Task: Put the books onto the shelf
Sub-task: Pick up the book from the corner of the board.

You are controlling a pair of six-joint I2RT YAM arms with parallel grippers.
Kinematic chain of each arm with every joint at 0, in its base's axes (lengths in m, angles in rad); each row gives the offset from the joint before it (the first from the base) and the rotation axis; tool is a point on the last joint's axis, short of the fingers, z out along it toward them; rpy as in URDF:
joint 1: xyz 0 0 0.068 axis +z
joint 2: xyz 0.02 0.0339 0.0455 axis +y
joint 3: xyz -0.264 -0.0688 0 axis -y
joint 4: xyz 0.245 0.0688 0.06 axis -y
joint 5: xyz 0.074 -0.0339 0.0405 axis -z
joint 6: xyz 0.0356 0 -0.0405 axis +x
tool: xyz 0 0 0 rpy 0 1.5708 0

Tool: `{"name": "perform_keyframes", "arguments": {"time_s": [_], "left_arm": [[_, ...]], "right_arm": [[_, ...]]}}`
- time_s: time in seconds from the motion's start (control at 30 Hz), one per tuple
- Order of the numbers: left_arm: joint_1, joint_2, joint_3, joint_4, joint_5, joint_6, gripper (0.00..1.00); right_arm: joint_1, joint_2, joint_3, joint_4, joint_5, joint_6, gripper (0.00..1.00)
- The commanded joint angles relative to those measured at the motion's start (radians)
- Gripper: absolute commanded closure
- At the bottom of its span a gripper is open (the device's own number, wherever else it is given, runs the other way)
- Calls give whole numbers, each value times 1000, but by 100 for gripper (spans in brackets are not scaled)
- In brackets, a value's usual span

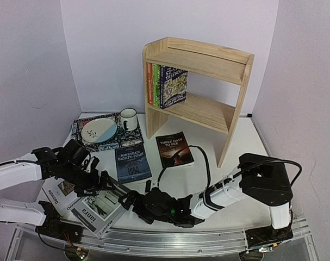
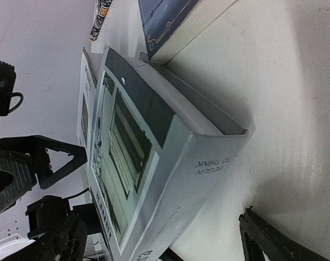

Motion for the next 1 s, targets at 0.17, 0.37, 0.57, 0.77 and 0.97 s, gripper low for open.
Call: {"name": "perform_keyframes", "arguments": {"time_s": [0.17,0.37,0.57,0.77,0.97], "left_arm": [[0,-79,185,-124,-242,19,0],[1,-100,227,-143,-269,39,0],[0,-98,243,-168,-259,55,1],[0,-100,265,-168,-254,59,1],[-1,-99,267,-168,-252,58,0]], "right_arm": [[-1,130,115,-22,-1,63,2],[-15,188,185,-22,-5,86,2],[-36,229,234,-22,30,97,2],[-48,258,270,-17,49,98,11],[-61,261,274,1,56,77,30]]}}
